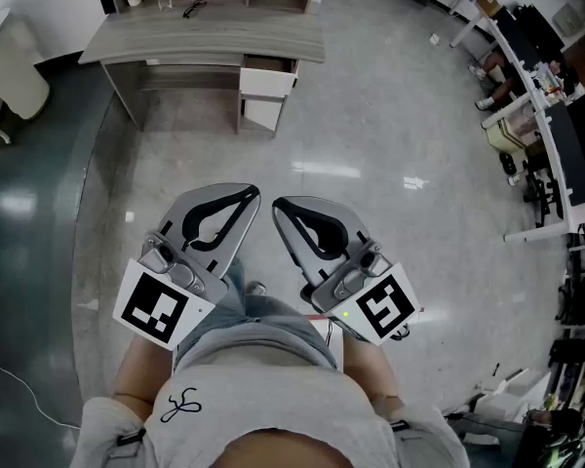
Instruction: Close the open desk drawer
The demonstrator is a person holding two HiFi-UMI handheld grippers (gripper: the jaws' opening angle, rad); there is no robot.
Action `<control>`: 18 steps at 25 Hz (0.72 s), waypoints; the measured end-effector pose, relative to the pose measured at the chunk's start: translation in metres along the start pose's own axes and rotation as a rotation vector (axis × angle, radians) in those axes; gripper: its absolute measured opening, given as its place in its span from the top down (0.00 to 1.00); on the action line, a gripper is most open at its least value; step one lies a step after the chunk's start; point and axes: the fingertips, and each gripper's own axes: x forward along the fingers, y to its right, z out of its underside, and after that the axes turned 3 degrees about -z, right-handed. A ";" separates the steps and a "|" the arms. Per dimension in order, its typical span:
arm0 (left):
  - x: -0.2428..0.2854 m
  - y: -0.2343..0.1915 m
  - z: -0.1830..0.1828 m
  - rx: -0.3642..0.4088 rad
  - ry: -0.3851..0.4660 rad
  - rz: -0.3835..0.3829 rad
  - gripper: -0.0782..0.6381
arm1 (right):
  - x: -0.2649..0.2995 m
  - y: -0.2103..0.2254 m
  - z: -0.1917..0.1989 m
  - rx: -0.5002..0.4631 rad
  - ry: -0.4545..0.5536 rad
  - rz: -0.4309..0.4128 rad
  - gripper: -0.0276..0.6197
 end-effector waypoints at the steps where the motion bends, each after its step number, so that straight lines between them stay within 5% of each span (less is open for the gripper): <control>1: 0.000 0.002 0.000 0.000 -0.002 0.000 0.88 | -0.002 0.001 0.001 -0.006 0.000 0.000 0.95; 18: 0.013 -0.007 0.011 0.007 -0.032 0.008 0.88 | 0.006 0.012 0.014 0.003 -0.013 -0.027 0.94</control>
